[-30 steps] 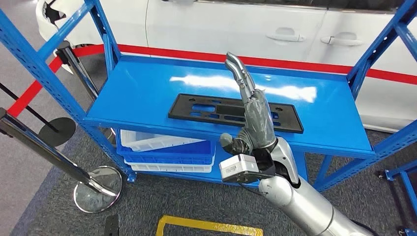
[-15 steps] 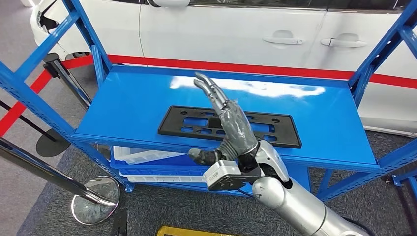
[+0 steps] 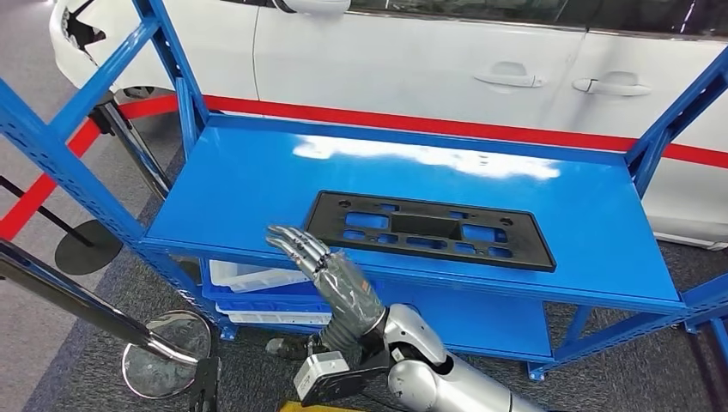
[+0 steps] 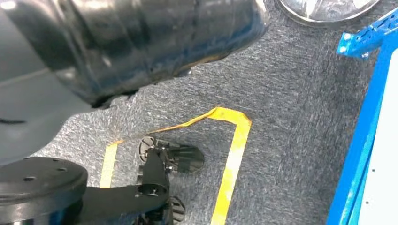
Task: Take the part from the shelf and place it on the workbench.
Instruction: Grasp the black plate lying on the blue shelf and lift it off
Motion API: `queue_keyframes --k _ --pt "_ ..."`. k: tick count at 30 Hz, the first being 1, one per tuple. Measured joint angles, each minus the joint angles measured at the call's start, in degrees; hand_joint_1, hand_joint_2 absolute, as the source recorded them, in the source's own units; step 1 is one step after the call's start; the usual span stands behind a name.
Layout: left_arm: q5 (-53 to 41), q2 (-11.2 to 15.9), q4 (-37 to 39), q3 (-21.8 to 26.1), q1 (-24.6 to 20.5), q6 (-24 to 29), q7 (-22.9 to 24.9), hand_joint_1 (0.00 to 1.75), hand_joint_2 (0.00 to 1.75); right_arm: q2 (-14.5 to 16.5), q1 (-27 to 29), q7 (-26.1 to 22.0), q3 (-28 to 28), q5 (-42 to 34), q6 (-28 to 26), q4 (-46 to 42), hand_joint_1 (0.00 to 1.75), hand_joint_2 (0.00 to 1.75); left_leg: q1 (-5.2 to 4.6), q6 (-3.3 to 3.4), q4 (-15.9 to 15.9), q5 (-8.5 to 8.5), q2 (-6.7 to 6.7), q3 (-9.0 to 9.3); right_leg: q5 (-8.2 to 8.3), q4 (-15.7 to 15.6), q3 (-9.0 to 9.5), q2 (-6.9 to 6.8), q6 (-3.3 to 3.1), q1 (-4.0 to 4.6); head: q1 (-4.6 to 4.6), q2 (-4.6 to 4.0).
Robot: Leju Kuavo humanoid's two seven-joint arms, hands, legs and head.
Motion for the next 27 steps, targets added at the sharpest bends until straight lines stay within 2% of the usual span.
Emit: queue_keyframes --k 1,2,4,6,8,10,12,14,15,16,17,18,20,21,24,25,27 --pt "0.02 -0.01 0.00 -0.02 0.03 -0.02 0.01 0.00 0.00 0.13 0.21 -0.01 0.33 -0.02 -0.01 0.48 0.00 1.75 -0.19 0.13 0.07 -0.10 -0.02 0.06 0.64 0.36 -0.39 0.00 -0.20 0.12 -0.01 0.00" --pt "0.03 -0.01 0.00 -0.03 0.06 -0.03 0.02 0.00 0.00 0.23 0.34 -0.01 0.59 -0.04 -0.01 0.87 0.00 1.75 -0.34 0.21 0.16 -0.21 -0.05 0.15 2.17 -1.32 0.24 0.00 -0.51 0.27 0.00 0.00" --pt "0.05 -0.07 0.00 -0.08 0.05 -0.07 0.03 0.00 0.00 0.59 0.38 -0.03 1.02 -0.21 0.05 1.49 0.00 1.75 -0.58 0.21 0.30 -0.46 -0.12 0.39 5.95 -8.67 3.69 -0.01 -1.61 0.85 -0.03 0.00" --pt "0.04 -0.12 0.00 -0.19 -0.07 -0.15 0.03 0.00 0.00 1.12 0.42 -0.20 1.49 -0.51 0.21 2.07 0.00 1.75 -0.72 -0.11 0.44 -0.64 -0.10 0.40 7.61 -14.05 6.25 -0.09 -2.41 1.39 -0.03 0.00" --pt "-0.02 -0.13 0.00 -0.32 -0.21 -0.25 0.08 0.00 0.00 1.60 0.57 -0.56 2.03 -0.67 0.26 2.72 0.00 1.75 -0.74 -0.66 0.40 -0.65 0.00 0.36 7.67 -15.20 6.74 -0.06 -2.59 1.53 -0.02 0.00" --pt "-0.20 -0.10 0.00 -0.43 -0.35 -0.32 0.24 0.00 0.00 2.09 0.66 -0.83 2.60 -0.04 -0.08 3.61 0.00 1.75 -0.65 -1.33 1.05 -1.26 0.05 0.17 8.01 -15.79 7.14 -0.07 -2.86 1.14 -0.07 0.00" --pt "-0.51 -0.06 0.00 -0.60 -0.62 -0.39 0.57 0.00 0.00 2.80 0.52 -0.79 3.21 1.28 -0.81 4.74 0.00 1.75 -0.41 -2.07 5.33 -3.88 0.07 -1.68 8.24 -16.23 7.48 -0.18 -3.13 0.78 -0.19 0.00" --pt "-0.82 -0.06 0.00 -0.92 -0.83 -0.48 0.98 0.00 0.00 3.45 0.29 -0.49 3.77 2.53 -1.52 6.04 0.00 1.75 -0.04 -2.71 12.21 -7.03 0.09 -4.93 8.22 -16.22 7.49 -0.21 -3.27 0.77 -0.25 0.00" --pt "-0.99 -0.06 0.00 -1.08 -0.86 -0.52 1.18 0.00 0.00 3.68 0.14 -0.27 3.97 3.08 -1.78 6.78 0.00 1.75 0.15 -2.96 14.40 -7.54 0.10 -6.02 8.21 -16.20 7.48 -0.21 -3.28 0.76 -0.24 0.00" --pt "-1.17 -0.05 0.00 -1.19 -0.89 -0.57 1.37 0.00 0.00 3.91 -0.14 -0.07 4.15 3.58 -2.04 7.58 0.00 1.75 0.32 -3.16 14.60 -7.00 0.10 -6.15 8.19 -16.14 7.47 -0.19 -3.26 0.73 -0.23 0.00" --pt "-1.38 -0.02 0.00 -1.26 -0.95 -0.63 1.59 0.00 0.00 4.21 -0.58 0.15 4.30 4.12 -2.31 8.46 0.00 1.75 0.46 -3.29 12.73 -5.55 0.11 -5.24 8.14 -16.03 7.46 -0.15 -3.20 0.69 -0.25 0.00" --pt "-1.60 0.02 0.00 -1.30 -1.07 -0.71 1.78 0.00 0.00 4.57 -1.20 0.39 4.43 4.71 -2.66 9.41 0.00 1.75 0.59 -3.36 9.19 -3.61 0.12 -3.43 8.05 -15.84 7.45 -0.09 -3.06 0.64 -0.24 0.00" --pt "-2.04 0.05 0.00 -1.39 -1.56 -0.86 2.20 0.00 0.00 5.50 -2.80 0.99 4.60 6.09 -3.59 11.57 0.00 1.75 0.52 -2.86 2.71 -1.30 0.07 -0.10 7.76 -15.32 7.29 0.01 -2.55 0.77 -0.22 0.00" --pt "-2.26 0.04 0.00 -1.47 -1.79 -0.93 2.38 0.00 0.00 5.95 -3.61 1.31 4.67 6.83 -4.09 12.77 0.00 1.75 0.41 -2.44 1.06 -0.97 0.02 0.70 7.67 -15.18 7.21 0.02 -2.26 0.85 -0.16 0.00" --pt "-2.79 0.03 0.00 -1.79 -1.99 -1.03 2.93 0.00 0.00 7.36 -5.87 2.53 4.90 9.01 -4.95 16.80 0.00 1.75 0.39 -1.18 0.27 -0.75 -0.04 0.85 7.65 -15.22 7.07 0.01 -1.46 0.90 -0.08 0.00" --pt "-2.92 0.03 0.00 -1.90 -2.03 -1.07 3.08 0.00 0.00 7.80 -6.56 3.00 4.94 9.53 -4.96 18.23 0.00 1.75 0.49 -0.86 0.04 -0.56 -0.02 0.92 7.14 -14.63 6.77 0.00 -1.18 0.86 -0.04 0.00" --pt "-3.19 0.03 0.00 -2.12 -2.17 -1.22 3.27 0.00 0.00 8.49 -7.72 3.63 4.98 9.81 -4.69 20.90 0.00 1.75 0.63 -0.32 -0.29 -0.29 0.03 1.00 4.44 -10.23 4.68 -0.03 -0.76 0.74 0.05 0.00"
